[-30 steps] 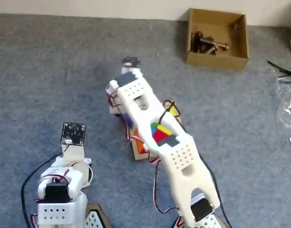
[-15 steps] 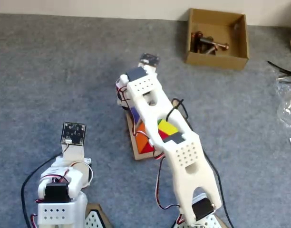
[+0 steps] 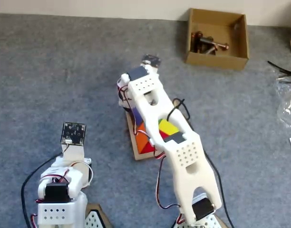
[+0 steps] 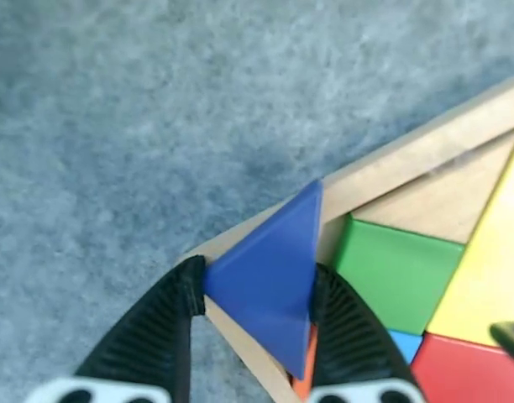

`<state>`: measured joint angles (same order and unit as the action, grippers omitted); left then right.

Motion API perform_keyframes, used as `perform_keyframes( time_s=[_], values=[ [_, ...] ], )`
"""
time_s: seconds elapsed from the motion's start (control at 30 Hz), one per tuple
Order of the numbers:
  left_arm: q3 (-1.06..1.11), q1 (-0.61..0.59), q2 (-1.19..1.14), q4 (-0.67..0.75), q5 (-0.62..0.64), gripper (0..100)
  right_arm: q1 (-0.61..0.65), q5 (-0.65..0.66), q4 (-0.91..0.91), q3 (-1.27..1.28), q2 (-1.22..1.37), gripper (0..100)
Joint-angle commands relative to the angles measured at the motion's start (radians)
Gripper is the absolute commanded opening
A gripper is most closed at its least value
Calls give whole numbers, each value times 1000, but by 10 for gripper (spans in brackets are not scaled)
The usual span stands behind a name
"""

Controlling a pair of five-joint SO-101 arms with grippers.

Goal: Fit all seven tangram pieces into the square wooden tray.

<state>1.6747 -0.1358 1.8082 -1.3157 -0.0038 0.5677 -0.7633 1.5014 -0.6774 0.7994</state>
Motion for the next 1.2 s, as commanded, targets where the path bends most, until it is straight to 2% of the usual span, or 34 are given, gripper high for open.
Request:
perform_keyframes(
  time_s=[0.0, 1.17],
  values=[
    [22, -13, 13, -5, 5, 7, -33, -8, 12, 38, -16, 9],
    [22, -13, 13, -5, 5, 7, 24, -8, 53, 48, -28, 13]
  ],
)
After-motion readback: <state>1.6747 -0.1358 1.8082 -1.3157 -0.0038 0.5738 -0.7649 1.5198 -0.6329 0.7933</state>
